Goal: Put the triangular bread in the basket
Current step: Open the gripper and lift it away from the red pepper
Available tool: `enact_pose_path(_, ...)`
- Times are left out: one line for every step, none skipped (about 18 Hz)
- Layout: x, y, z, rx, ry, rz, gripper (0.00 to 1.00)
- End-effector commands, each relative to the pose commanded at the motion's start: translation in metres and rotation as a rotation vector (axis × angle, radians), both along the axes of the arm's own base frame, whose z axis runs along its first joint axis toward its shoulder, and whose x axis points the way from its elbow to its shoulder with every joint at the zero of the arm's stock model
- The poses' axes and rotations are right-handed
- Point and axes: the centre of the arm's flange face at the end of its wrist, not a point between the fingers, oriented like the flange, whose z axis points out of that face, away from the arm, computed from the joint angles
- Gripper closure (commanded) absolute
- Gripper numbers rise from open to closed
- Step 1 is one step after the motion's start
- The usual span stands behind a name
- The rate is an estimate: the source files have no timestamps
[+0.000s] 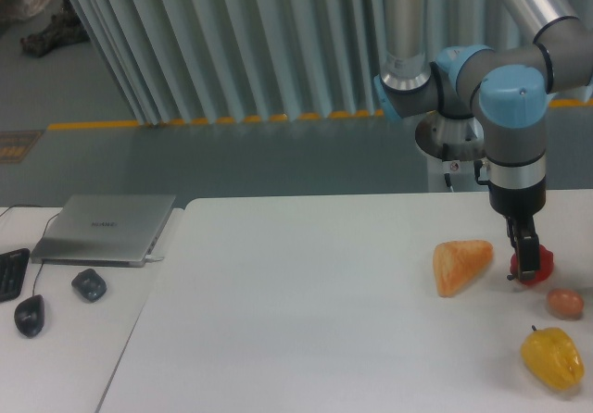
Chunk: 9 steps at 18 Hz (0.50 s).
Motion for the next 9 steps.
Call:
enact_pose_path(-0.0007,-0.0006,0.0000,0.000,0.000,0.003,0.00)
enact_pose_path(-0.0016,-0.0012,0.0000,0.000,0.001,0.009,0.00)
enact_pose_path(-0.0004,-0.0011,0.0006,-0.001,0.000,0.008,0.00)
enact_pose_path(-0.0004,-0.0011,0.0006,-0.002,0.000,0.006,0.00)
enact_pose_path(0.0000,-0.0012,-0.0003,-0.003,-0.004,0.006,0.00)
enact_pose_path(0.0012,-0.0006,-0.0011,-0.001,-0.007,0.004,0.00)
enact_pose_path(0.0006,-0.0010,-0.0011,0.001,-0.009,0.005,0.00)
enact_pose_path(-0.0024,-0.0020,-0.0022,-0.001,-0.010,0.004,0.00)
enact_pose_path(-0.0038,-0.0035,-0.0013,-0.002,-0.007,0.007,0.00)
